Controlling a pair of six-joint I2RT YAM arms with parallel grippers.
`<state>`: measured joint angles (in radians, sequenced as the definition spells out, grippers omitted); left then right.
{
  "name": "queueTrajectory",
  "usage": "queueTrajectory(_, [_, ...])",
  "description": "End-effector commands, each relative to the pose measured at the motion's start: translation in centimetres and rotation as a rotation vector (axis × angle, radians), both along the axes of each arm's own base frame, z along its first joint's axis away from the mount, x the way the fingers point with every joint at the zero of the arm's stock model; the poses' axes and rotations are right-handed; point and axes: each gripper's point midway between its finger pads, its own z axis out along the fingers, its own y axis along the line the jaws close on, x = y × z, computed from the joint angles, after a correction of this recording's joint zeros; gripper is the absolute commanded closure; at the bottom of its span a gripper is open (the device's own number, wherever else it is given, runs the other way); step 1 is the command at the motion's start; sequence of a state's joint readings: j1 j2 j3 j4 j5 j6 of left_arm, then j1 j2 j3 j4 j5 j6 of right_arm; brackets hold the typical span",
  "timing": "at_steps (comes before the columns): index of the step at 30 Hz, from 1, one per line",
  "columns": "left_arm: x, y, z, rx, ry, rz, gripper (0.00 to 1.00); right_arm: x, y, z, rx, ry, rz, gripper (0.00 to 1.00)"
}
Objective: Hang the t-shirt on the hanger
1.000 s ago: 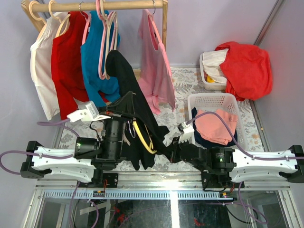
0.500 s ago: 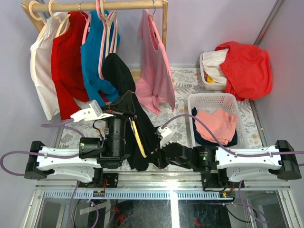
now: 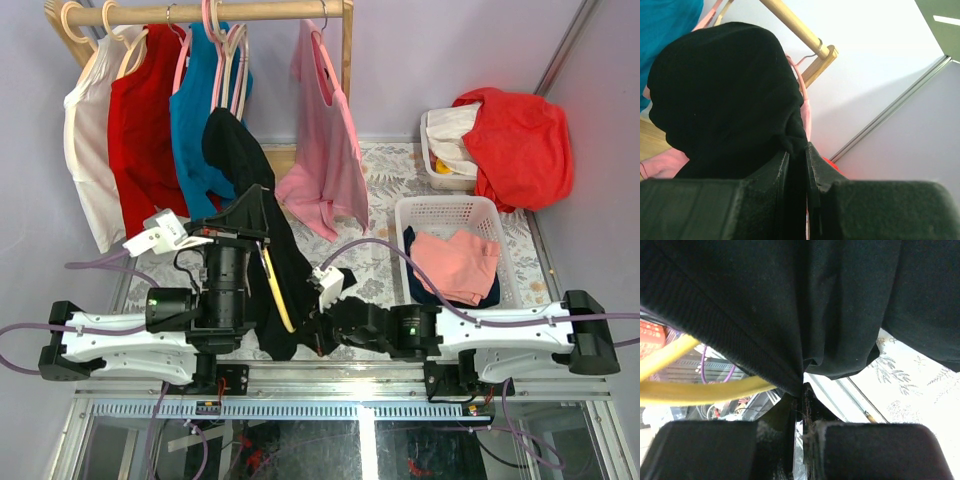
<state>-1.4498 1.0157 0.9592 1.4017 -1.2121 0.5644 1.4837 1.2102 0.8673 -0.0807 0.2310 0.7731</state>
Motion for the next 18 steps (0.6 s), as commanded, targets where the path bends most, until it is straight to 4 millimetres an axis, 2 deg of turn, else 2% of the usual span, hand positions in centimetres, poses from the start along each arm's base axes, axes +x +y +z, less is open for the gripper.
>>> queueTrajectory(1, [-1.6,3.8,7.5,-0.263,-0.238,-0.06,1.0,-1.3,-6.2,-10.3,-0.447,0.042,0.018,1.0])
queueTrajectory(4, [-1.7,3.8,7.4,-0.288,-0.246,-0.07,1.0,-1.5,-5.8,-11.2,-0.456,0.051,0.031,1.0])
queueTrajectory(12, [-2.2,4.3,7.9,-0.352,-0.278,-0.105,1.0,-1.0,-6.8,-13.1,-0.51,0.037,0.0,1.0])
queueTrajectory(18, [-2.2,4.4,7.5,-0.392,-0.288,-0.112,1.0,-1.0,-6.6,-13.6,-0.518,0.038,0.002,1.0])
